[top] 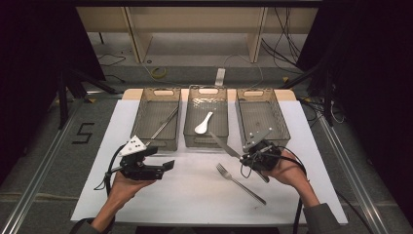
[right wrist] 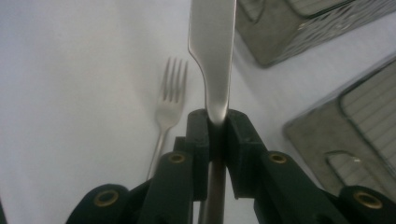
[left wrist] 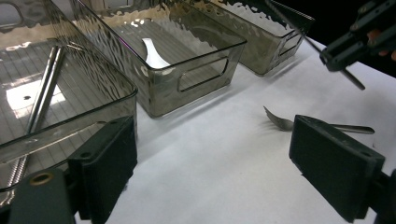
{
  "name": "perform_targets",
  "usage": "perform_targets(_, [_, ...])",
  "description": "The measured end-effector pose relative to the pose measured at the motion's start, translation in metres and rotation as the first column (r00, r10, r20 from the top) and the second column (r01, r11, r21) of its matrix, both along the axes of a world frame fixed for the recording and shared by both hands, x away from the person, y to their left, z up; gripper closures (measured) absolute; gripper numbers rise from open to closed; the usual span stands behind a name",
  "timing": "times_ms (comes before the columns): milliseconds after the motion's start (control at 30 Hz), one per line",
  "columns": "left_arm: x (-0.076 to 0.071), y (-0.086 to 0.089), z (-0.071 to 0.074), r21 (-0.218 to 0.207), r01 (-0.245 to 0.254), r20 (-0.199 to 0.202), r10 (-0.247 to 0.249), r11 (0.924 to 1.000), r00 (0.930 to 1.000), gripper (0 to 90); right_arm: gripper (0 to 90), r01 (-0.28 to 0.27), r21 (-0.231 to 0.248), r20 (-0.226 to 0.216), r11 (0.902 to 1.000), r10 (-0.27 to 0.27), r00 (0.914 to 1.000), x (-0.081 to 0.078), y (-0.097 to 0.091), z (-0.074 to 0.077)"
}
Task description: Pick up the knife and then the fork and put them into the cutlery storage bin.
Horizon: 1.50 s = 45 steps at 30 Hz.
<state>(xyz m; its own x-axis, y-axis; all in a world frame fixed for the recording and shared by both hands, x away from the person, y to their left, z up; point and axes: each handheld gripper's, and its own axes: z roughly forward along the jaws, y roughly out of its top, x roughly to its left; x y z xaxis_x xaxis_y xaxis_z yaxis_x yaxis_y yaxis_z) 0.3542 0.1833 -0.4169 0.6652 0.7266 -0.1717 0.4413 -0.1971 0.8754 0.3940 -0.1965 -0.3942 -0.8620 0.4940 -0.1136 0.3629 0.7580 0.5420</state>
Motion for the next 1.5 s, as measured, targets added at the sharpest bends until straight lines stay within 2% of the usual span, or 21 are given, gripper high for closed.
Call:
perform_targets(167, [-0.001, 0.002, 0.001, -0.009, 0.001, 0.010, -0.001, 1.0000, 1.0000, 14.5, 80.9, 0.029, 0.045, 0.018, 0.9986, -0.030, 0.9994, 0.010, -0.005, 0.015])
perform_targets(467, [-0.004, 0.005, 0.003, -0.019, 0.000, 0.021, 0.000, 0.9998, 0.9998, 14.5, 80.9, 0.078, 0.076, 0.045, 0.9941, -0.082, 0.9956, 0.031, -0.009, 0.038])
perform_targets(767, [-0.008, 0.009, 0.003, -0.026, -0.002, 0.027, 0.003, 0.9996, 0.9996, 14.5, 80.9, 0.118, 0.078, 0.045, 0.9900, -0.122, 0.9916, 0.054, -0.007, 0.045])
perform_targets(1200, [-0.010, 0.010, 0.004, -0.031, 0.000, 0.034, 0.001, 0.9995, 0.9994, 14.5, 80.9, 0.190, 0.095, 0.064, 0.9771, -0.197, 0.9783, 0.085, -0.012, 0.063])
perform_targets(1500, [-0.010, 0.010, 0.004, -0.034, -0.002, 0.037, 0.003, 0.9994, 0.9993, 14.5, 80.9, 0.254, 0.090, 0.051, 0.9630, -0.259, 0.9645, 0.108, -0.020, 0.057])
